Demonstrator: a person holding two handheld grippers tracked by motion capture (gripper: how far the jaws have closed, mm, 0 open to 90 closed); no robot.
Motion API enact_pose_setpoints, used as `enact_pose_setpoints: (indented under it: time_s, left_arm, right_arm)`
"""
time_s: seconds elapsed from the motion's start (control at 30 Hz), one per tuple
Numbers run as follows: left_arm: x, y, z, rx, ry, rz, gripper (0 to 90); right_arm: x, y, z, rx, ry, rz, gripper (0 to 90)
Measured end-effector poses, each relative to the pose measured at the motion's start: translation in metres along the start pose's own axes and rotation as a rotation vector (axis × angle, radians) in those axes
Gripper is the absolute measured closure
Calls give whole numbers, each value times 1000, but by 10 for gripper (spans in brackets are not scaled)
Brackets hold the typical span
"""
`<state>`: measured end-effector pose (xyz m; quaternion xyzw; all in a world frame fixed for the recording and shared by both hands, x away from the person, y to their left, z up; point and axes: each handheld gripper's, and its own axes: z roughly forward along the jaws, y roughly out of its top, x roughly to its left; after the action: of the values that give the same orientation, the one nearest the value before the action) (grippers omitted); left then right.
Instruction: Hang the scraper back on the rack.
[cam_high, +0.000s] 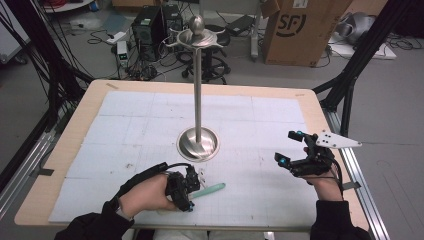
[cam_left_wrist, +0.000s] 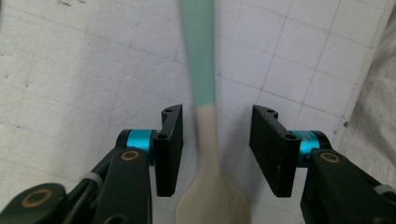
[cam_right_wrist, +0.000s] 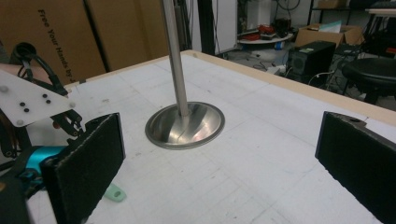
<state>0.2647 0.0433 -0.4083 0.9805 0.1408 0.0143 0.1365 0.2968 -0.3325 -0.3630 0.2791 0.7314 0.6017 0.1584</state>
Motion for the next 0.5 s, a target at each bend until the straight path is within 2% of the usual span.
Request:
enact_pose_setpoints:
  time_s: [0.2, 0.27, 0.4, 0.43, 0.5]
  left_arm:
    - [3, 2, 0, 24, -4, -3, 591]
    - [4, 4, 0, 42, -1, -8, 652]
    - [5, 6, 0, 63, 3, -32, 691]
    - [5, 6, -1, 69, 3, -34, 732]
    - [5, 5, -1, 77, 2, -29, 751]
  right_arm:
    - [-2, -1, -1, -6, -6, 6, 4]
    - [-2, -1, -1, -4, -5, 13, 4]
    - [-2, -2, -1, -2, -4, 8, 4]
    - [-2, -2, -1, -2, -4, 10, 4]
    - [-2, -2, -1, -3, -4, 10, 4]
